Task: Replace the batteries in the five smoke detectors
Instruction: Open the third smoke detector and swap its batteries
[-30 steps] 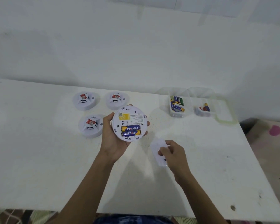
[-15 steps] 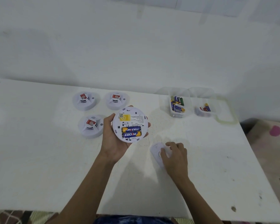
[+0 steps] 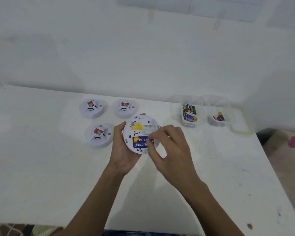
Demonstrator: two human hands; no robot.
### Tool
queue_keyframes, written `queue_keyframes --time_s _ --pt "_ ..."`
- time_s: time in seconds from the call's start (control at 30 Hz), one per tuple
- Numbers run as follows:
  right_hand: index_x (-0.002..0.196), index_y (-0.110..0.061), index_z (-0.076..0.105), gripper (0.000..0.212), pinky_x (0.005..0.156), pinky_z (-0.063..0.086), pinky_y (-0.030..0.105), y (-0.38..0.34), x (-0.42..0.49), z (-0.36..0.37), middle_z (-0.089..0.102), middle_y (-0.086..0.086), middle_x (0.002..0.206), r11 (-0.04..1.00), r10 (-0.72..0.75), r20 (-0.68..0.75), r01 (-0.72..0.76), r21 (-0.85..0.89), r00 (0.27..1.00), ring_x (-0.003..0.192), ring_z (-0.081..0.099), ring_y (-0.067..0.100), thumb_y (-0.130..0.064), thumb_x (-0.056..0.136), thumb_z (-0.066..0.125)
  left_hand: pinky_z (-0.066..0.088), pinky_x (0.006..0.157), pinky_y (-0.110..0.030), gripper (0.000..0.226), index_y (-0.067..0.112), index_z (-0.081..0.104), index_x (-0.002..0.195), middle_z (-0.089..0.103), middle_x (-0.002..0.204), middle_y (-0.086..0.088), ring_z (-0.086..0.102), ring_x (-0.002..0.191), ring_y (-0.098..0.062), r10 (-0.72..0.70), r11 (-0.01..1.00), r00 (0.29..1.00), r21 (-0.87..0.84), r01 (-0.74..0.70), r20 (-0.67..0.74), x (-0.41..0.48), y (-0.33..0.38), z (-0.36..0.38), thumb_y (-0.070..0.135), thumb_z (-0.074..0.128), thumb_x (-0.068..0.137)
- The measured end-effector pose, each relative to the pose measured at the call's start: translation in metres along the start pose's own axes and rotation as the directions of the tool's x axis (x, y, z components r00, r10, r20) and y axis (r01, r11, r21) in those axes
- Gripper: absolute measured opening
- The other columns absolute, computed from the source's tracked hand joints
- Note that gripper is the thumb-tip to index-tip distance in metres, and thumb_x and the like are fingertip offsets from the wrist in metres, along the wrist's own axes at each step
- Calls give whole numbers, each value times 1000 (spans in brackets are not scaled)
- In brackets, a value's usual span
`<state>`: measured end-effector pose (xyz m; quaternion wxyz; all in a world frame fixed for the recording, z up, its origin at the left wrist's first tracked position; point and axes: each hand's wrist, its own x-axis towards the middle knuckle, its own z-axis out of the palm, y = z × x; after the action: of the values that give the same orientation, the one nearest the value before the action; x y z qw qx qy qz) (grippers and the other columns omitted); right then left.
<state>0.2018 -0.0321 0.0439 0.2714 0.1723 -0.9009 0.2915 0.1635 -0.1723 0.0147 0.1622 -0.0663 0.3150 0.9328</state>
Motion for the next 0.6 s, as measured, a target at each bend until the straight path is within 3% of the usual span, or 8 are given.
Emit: queue_keyframes --time_s 0.1,0.17,0.27,0.4,0.6 --pt "99 -16 68 18 75 47 23 1 8 2 60 3 100 992 -114 130 119 -33 985 93 50 16 -27 86 63 58 66 -35 53 16 63 118 70 104 -10 70 89 -22 -57 998 997 -5 58 44 -2 1 3 41 23 95" --pt "99 -19 70 15 74 46 30 2 13 1 58 2 97 984 -166 202 174 -24 965 90 47 18 -24 86 64 57 63 -33 54 14 58 122 72 100 -9 71 85 -20 -74 997 995 9 74 62 -3 2 4 41 18 98" --pt "100 -25 69 16 72 40 30 6 23 -3 54 0 95 969 -221 315 244 -32 923 85 43 18 -24 87 60 57 65 -33 53 16 60 120 72 100 -7 70 86 -19 -78 997 996 23 77 39 -3 2 3 42 20 98" --pt "102 -30 63 17 69 36 32 6 36 -8 49 0 92 936 -273 471 345 -73 839 82 39 19 -29 87 54 59 68 -30 58 23 77 95 73 96 -5 71 85 -17 -74 996 997 50 74 16 -2 -1 2 44 23 96" --pt "92 -31 57 13 64 23 29 6 52 -11 37 -6 81 905 -324 557 422 -52 764 70 30 17 -27 80 53 58 65 -26 61 23 79 78 73 81 -3 71 76 -14 -107 991 994 85 107 -5 -1 -2 7 40 23 98"
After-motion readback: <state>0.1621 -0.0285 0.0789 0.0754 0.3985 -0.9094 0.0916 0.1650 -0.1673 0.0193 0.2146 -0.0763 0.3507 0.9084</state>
